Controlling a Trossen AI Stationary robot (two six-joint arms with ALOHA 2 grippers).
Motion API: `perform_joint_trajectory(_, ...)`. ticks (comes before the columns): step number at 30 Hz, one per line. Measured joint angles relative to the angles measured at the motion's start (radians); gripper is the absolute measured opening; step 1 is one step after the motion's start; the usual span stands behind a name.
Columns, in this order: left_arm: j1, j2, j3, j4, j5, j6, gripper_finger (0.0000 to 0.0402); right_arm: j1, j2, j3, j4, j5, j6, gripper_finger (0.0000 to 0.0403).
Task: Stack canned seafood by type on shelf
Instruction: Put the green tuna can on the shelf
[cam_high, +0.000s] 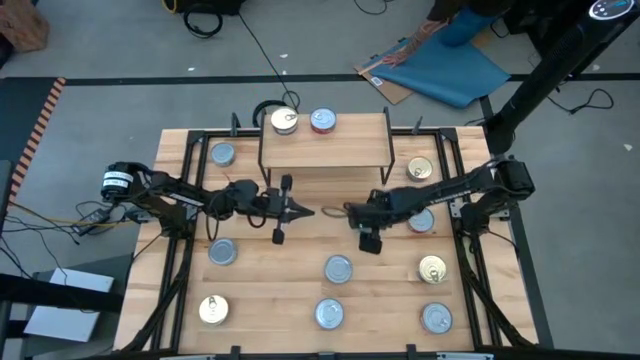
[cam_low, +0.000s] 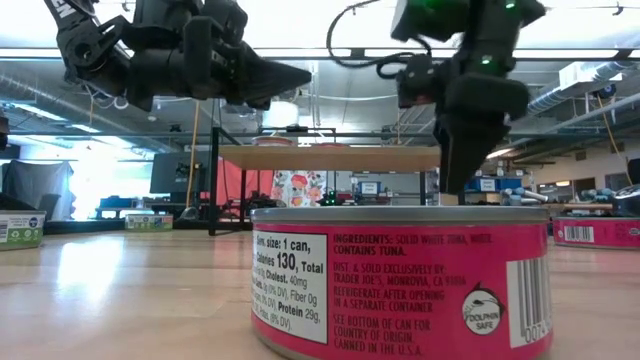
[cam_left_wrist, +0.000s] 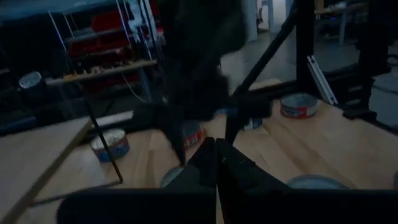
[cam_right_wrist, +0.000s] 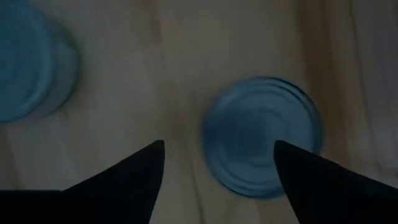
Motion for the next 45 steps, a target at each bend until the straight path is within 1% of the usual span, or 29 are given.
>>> perform_joint_trajectory(3, 0.0, 0.0, 0.0, -0.018, 0.0, 0.001, 0.0001, 0.064, 0.0, -0.028, 0.052, 0.074, -0.026, 0.0275)
perform_joint_trajectory(8, 0.0, 0.0, 0.0, -0.019, -0.001, 0.001, 0.0001, 0.124, 0.0, -0.063, 0.094, 0.16, -0.03, 0.0202)
perform_joint_trajectory(12, 0.0, 0.0, 0.0, -0.019, -0.001, 0.0, 0.0001, 0.129, -0.001, -0.099, 0.129, 0.169, -0.046, 0.0149)
perform_joint_trajectory(15, 0.0, 0.0, 0.0, -0.018, -0.001, -0.001, 0.0001, 0.128, -0.001, -0.126, 0.169, 0.166, -0.081, 0.0124)
perform_joint_trajectory(18, 0.0, 0.0, 0.0, -0.019, -0.002, -0.004, 0.0001, 0.122, -0.001, -0.145, 0.188, 0.167, -0.096, 0.0112)
perform_joint_trajectory(25, 0.0, 0.0, 0.0, -0.019, -0.002, -0.005, 0.0001, 0.103, -0.001, -0.183, 0.23, 0.166, -0.114, 0.0107)
perform_joint_trajectory(30, 0.0, 0.0, -0.001, -0.022, -0.002, -0.006, 0.0001, 0.098, -0.005, -0.203, 0.26, 0.183, -0.143, 0.0094)
perform_joint_trajectory(33, 0.0, 0.0, -0.001, -0.024, -0.002, -0.006, 0.0001, 0.097, -0.004, -0.204, 0.262, 0.193, -0.16, 0.0074)
perform_joint_trajectory(38, 0.0, 0.0, -0.001, -0.027, -0.003, -0.006, 0.0001, 0.095, -0.003, -0.204, 0.268, 0.191, -0.178, 0.0016)
perform_joint_trajectory(39, 0.0, 0.0, -0.001, -0.027, -0.003, -0.006, 0.0001, 0.095, -0.003, -0.204, 0.268, 0.192, -0.184, 0.0009)
perform_joint_trajectory(42, 0.0, 0.0, -0.001, -0.027, -0.003, -0.006, 0.0001, 0.091, 0.0, -0.188, 0.256, 0.181, -0.19, 0.0009)
perform_joint_trajectory(45, 0.0, 0.0, -0.001, -0.027, -0.003, -0.009, 0.0001, 0.077, 0.001, -0.158, 0.255, 0.125, -0.189, 0.0005)
